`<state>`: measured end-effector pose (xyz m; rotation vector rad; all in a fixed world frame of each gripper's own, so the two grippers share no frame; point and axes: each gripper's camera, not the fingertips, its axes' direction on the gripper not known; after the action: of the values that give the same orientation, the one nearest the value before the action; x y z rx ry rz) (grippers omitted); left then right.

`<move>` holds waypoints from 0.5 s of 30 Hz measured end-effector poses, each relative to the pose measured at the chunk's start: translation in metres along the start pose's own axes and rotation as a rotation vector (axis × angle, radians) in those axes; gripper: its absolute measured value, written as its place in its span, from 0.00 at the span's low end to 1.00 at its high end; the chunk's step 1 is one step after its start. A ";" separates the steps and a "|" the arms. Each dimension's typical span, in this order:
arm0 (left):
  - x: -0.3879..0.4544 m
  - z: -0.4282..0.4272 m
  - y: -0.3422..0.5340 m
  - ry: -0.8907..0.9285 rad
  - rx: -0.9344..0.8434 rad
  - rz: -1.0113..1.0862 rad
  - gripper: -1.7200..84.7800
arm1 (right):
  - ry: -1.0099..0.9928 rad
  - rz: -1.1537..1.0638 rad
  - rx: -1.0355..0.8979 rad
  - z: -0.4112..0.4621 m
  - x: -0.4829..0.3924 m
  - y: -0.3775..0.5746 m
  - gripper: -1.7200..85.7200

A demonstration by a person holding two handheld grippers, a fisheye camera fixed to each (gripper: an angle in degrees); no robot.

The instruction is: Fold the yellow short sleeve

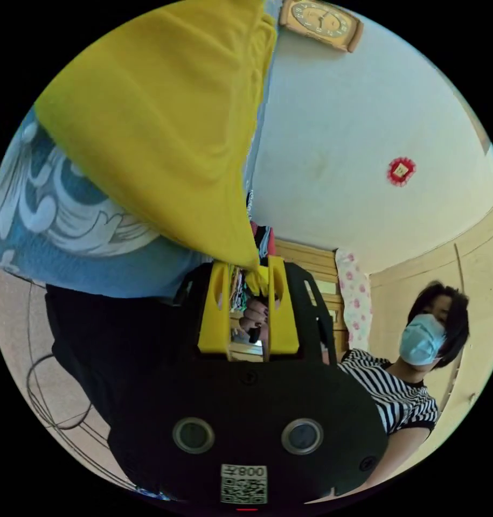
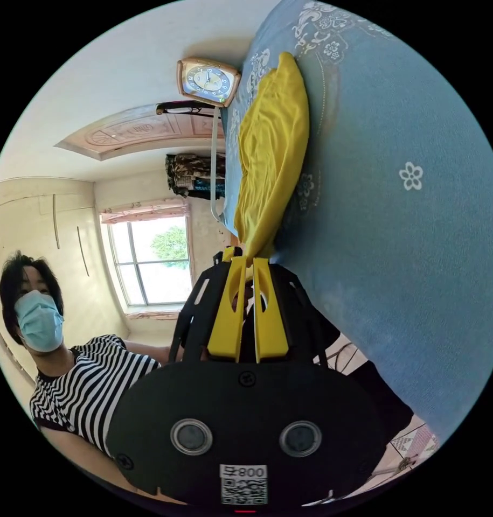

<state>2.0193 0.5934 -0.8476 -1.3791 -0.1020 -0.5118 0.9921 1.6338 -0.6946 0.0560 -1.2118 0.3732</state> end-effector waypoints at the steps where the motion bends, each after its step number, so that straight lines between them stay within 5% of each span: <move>1: -0.002 -0.001 -0.001 0.009 0.018 -0.012 0.08 | 0.003 -0.004 -0.003 -0.004 -0.003 0.001 0.05; 15: 0.015 -0.021 -0.024 -0.008 0.053 0.022 0.06 | -0.127 0.115 0.024 -0.006 0.013 0.030 0.13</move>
<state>2.0180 0.5665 -0.8243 -1.3288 -0.1061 -0.4821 0.9921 1.6667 -0.6895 0.0307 -1.3392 0.4903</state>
